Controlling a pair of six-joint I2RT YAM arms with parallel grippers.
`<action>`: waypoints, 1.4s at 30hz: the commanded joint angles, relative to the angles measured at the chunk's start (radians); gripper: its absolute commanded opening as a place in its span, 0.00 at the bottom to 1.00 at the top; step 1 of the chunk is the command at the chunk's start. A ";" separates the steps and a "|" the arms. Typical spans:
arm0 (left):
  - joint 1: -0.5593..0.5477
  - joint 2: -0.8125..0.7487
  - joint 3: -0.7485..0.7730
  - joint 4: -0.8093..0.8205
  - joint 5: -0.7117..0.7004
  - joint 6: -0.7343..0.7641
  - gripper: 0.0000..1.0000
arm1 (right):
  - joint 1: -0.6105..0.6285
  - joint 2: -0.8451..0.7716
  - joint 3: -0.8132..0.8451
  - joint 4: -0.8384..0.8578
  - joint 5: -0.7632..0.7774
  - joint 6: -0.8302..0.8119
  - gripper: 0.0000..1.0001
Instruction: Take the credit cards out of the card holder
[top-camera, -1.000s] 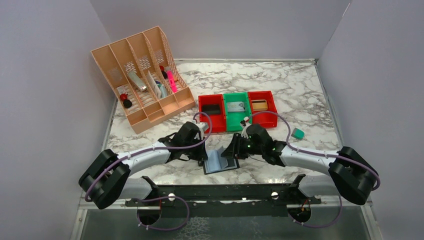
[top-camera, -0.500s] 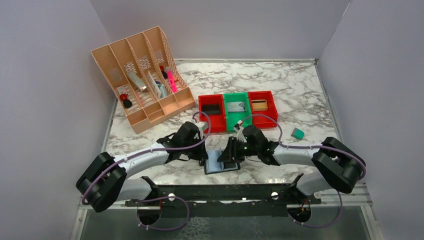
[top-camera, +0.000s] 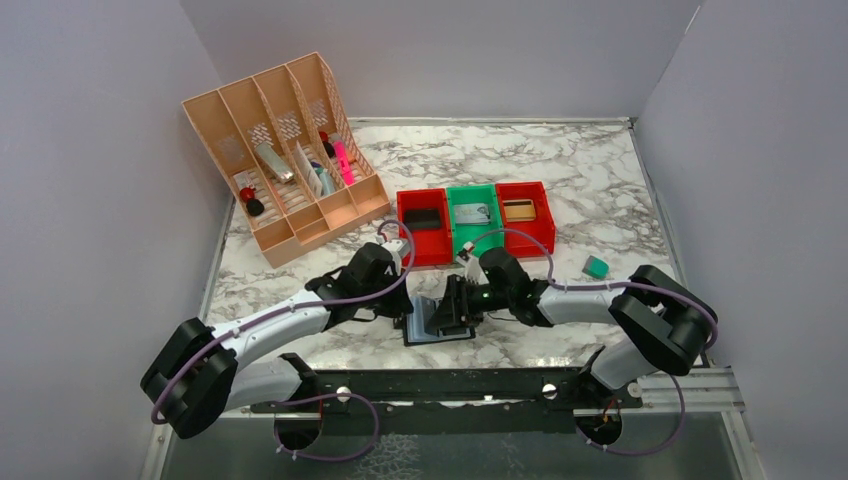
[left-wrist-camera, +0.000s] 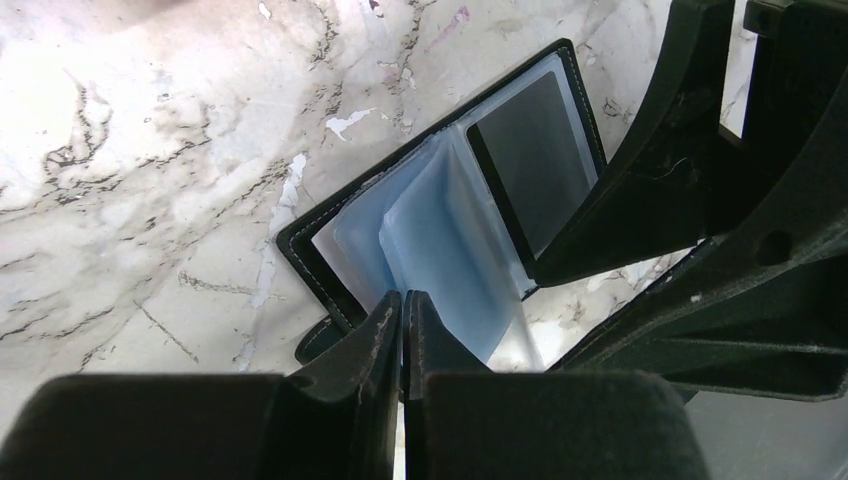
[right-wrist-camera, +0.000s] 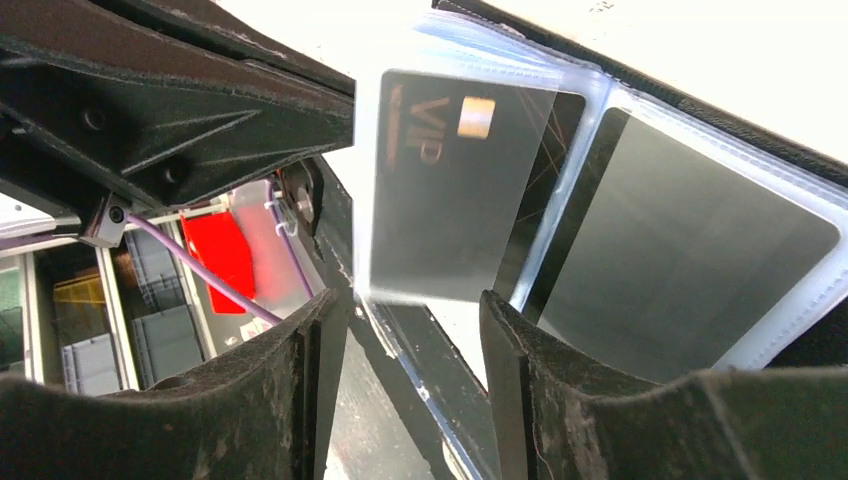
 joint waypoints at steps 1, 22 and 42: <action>-0.006 -0.015 0.018 -0.016 -0.027 -0.012 0.09 | 0.006 -0.008 0.037 0.025 -0.045 -0.037 0.57; -0.006 -0.082 0.016 0.036 0.020 -0.045 0.38 | 0.006 -0.233 0.015 -0.276 0.390 -0.038 0.55; -0.008 0.075 0.003 0.023 0.057 -0.041 0.41 | 0.004 0.030 0.085 -0.181 0.150 0.020 0.45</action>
